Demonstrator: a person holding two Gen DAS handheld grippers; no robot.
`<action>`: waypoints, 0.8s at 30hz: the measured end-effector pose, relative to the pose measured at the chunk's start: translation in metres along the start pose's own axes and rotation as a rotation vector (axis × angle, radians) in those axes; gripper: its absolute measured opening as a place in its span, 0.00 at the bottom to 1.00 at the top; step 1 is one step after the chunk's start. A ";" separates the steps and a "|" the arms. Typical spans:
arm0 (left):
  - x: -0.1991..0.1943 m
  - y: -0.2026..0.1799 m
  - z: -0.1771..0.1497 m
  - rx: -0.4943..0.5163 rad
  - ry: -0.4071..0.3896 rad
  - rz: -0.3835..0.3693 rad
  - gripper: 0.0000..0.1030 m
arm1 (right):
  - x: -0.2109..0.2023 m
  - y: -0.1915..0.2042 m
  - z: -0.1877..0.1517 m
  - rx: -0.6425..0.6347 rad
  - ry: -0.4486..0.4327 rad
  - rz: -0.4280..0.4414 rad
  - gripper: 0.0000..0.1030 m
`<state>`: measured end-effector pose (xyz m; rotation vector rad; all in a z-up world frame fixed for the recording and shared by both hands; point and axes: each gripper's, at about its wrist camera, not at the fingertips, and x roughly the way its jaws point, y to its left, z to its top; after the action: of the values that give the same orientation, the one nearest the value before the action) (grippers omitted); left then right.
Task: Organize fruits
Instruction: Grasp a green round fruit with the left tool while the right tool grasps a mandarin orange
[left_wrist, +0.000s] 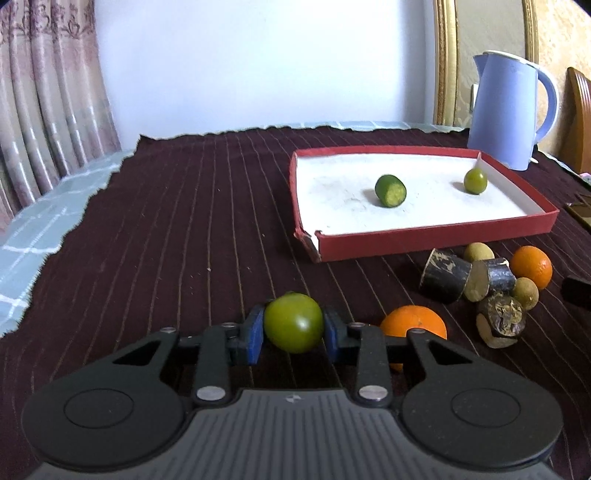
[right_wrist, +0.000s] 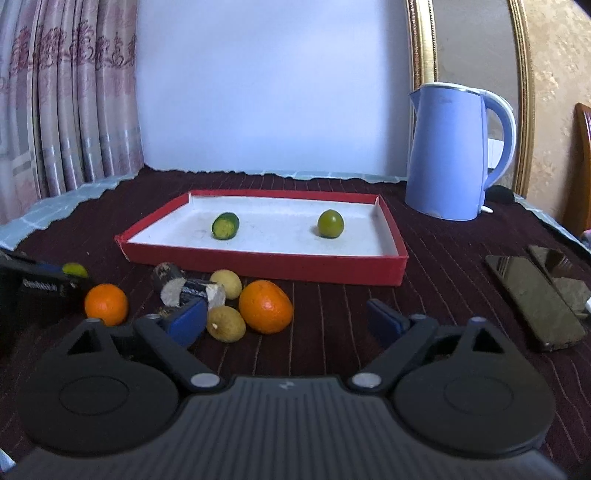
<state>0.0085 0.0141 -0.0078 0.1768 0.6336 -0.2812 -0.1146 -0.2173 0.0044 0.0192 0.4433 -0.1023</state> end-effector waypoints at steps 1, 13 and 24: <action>-0.001 -0.001 0.000 0.005 -0.004 0.005 0.31 | 0.002 0.000 0.000 -0.017 0.008 -0.010 0.88; -0.006 -0.016 0.000 0.041 -0.023 -0.010 0.31 | 0.052 0.001 0.021 -0.028 0.091 -0.059 0.87; -0.010 -0.015 0.002 0.034 -0.035 0.004 0.32 | 0.019 -0.049 0.019 0.042 0.018 -0.174 0.82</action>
<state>-0.0022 0.0016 -0.0010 0.2052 0.5936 -0.2909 -0.0942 -0.2688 0.0136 0.0230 0.4604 -0.2830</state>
